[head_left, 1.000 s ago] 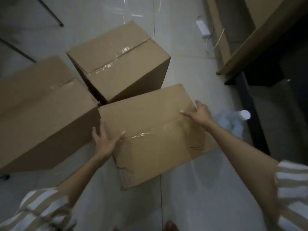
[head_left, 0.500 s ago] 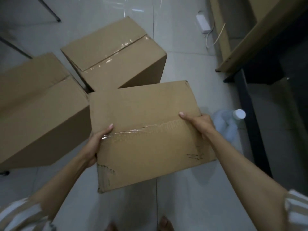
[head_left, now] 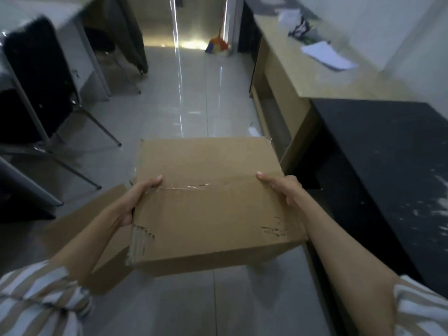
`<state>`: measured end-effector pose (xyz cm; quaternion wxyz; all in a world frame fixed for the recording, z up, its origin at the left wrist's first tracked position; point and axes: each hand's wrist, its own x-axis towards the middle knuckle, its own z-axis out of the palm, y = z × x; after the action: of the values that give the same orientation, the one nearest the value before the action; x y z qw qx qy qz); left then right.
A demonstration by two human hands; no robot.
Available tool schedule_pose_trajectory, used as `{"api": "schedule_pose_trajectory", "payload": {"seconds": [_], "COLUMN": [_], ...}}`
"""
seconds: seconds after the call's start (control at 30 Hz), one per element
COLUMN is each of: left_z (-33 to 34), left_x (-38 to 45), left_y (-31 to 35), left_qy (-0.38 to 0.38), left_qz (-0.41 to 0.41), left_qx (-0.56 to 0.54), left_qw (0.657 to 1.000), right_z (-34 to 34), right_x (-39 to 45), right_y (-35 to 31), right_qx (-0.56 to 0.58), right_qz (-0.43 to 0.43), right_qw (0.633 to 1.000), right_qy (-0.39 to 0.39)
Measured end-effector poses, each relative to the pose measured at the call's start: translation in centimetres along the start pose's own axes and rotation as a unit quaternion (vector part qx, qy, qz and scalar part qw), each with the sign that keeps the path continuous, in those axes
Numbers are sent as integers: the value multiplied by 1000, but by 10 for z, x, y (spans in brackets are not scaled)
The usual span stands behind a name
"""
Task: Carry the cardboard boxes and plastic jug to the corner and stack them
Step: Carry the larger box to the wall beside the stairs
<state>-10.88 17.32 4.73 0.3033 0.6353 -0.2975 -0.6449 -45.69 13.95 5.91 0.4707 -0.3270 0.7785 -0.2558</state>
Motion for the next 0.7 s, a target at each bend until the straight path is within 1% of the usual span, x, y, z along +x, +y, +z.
{"api": "schedule_pose_trajectory", "payload": {"seconds": [0.13, 0.27, 0.4, 0.5, 0.57, 0.7], "left_z": [11, 13, 22, 27, 29, 30], "left_x": [-71, -125, -176, -216, -247, -307], "left_y": [60, 83, 81, 72, 60, 31], "left_qy": [-4, -31, -56, -85, -119, -146], "left_qz": [35, 53, 71, 91, 101, 108], "left_qx": [22, 21, 45, 69, 83, 106], "left_qw": [999, 998, 995, 990, 984, 978], "right_z": [-46, -83, -108, -123, -130, -143], "right_x": [-62, -125, -192, -243, -284, -369], "right_y": [-33, -36, -14, 15, 37, 83], "right_qx": [13, 30, 47, 61, 72, 96], "right_qz": [-24, -53, -77, -77, -72, -67], "right_qw": [1000, 998, 993, 989, 984, 978], "right_qy": [-2, 35, 76, 114, 143, 174]}}
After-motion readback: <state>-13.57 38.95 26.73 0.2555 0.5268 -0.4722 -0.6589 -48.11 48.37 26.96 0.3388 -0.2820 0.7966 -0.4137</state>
